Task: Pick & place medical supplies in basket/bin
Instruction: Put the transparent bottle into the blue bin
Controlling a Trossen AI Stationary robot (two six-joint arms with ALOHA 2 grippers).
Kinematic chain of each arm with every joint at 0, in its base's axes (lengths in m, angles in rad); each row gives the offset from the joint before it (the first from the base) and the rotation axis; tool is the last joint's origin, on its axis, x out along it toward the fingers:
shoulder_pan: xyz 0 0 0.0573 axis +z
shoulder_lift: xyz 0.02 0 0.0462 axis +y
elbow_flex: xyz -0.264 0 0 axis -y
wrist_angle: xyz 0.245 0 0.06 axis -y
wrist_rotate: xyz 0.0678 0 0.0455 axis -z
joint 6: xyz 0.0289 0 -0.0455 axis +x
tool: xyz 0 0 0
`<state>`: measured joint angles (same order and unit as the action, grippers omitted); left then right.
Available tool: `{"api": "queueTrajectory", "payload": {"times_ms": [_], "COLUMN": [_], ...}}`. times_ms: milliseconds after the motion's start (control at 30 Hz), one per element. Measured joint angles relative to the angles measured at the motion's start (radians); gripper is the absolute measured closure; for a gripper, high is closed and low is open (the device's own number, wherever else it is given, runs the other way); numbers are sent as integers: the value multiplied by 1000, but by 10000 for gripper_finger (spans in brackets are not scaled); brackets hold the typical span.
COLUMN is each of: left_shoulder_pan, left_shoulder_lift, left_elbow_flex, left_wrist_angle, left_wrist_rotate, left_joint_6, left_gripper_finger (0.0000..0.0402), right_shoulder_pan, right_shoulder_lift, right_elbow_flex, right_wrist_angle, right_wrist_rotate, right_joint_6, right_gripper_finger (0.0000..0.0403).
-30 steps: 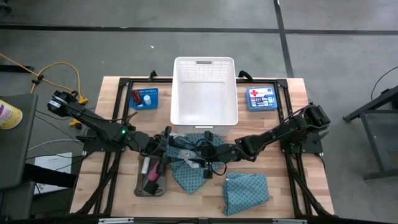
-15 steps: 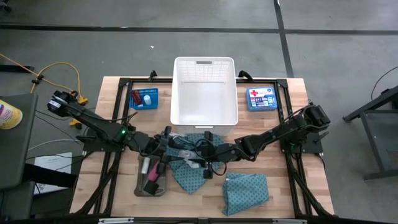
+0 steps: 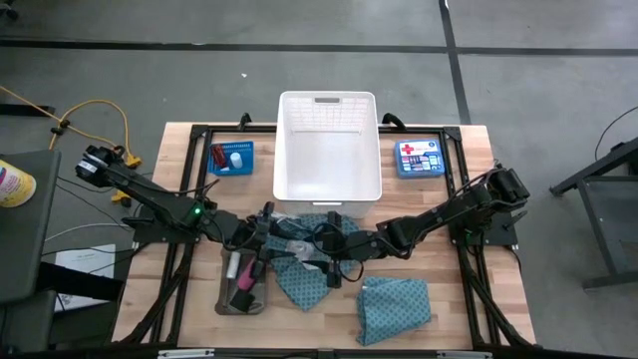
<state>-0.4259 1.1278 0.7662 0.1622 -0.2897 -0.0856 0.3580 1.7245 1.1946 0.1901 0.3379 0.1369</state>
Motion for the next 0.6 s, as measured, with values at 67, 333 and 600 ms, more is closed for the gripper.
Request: {"api": "queueTrajectory", "payload": {"times_ms": [67,333,600], "left_shoulder_pan": [-3,-41,1], "left_shoulder_lift": [-19,-200,-324], "left_elbow_flex": [0,0,0], "left_wrist_angle": [2,-149,-323], "left_wrist_rotate": [-4,-238,-574], "left_joint_6": [0,3,-24], "left_gripper_finger": [254,254,254], "right_shoulder_pan": [0,0,0], "right_shoulder_lift": [0,0,0], "right_elbow_flex": [0,0,0], "right_wrist_angle": [-21,-155,-163], "right_wrist_rotate": [1,1,0], "right_joint_6": [36,166,184], "right_gripper_finger": [152,138,140]}}
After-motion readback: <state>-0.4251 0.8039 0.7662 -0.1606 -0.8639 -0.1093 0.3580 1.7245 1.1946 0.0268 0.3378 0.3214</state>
